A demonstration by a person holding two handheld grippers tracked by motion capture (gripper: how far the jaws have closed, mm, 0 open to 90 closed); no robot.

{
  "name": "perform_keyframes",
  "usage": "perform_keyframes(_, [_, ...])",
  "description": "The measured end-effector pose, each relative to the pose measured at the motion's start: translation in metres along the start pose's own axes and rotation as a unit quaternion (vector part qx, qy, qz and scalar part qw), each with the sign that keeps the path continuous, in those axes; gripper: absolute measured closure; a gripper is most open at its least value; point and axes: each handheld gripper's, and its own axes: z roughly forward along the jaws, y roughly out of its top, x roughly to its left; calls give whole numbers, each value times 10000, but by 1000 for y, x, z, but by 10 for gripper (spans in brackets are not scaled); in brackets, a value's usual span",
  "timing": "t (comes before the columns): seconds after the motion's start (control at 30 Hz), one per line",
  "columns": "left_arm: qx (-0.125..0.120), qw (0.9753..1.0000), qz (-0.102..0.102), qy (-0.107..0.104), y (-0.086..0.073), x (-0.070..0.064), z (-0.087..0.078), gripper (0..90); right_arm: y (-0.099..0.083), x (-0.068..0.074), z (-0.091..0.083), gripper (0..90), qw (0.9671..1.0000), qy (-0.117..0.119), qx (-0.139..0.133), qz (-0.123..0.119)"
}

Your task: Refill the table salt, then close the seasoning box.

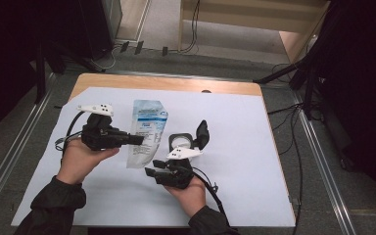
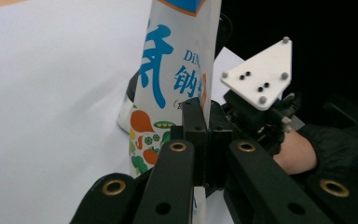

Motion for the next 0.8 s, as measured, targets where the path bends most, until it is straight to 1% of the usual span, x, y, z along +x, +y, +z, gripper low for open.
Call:
perform_keyframes(0.13, [-39,9999,-53,93,-1,3,-5,900,1,2,-8,571,9999,65,76,-67])
perform_keyframes(0.17, [-50,9999,-72,113,-2,4,-5,900,1,3,-10,568,9999,44,108,-78])
perform_keyframes(0.23, [-18,9997,-62,224,-3,5,-7,900,2,2,-14,562,9997,75,171,-149])
perform_keyframes(0.3, [0,9995,-41,310,-4,5,-7,900,3,1,-20,556,9997,92,147,-190])
perform_keyframes(0.4, [32,9990,-36,440,-5,7,-8,900,3,-2,-27,554,9997,108,140,-187])
perform_keyframes(0.43, [15,9988,-65,478,-6,7,-9,900,3,-3,-31,553,9996,91,179,-222])
perform_keyframes(0.47, [28,9987,-56,514,-7,8,-10,900,3,-4,-34,553,9994,94,215,-236])
perform_keyframes(0.5, [17,9985,-51,548,-7,9,-10,900,2,-5,-37,553,9993,78,228,-299])
perform_keyframes(0.57, [7,9983,-74,571,-8,10,-11,900,0,-6,-42,553,9991,53,254,-337])
perform_keyframes(0.67, [5,9982,-60,593,-8,12,-12,900,-1,-8,-46,553,9991,40,241,-358])
perform_keyframes(0.7, [-7,9980,-86,619,-8,13,-12,900,-1,-10,-51,552,9992,15,196,-342])
perform_keyframes(0.8, [6,9972,-70,744,-8,16,-12,900,0,-12,-55,551,9993,12,147,-339])
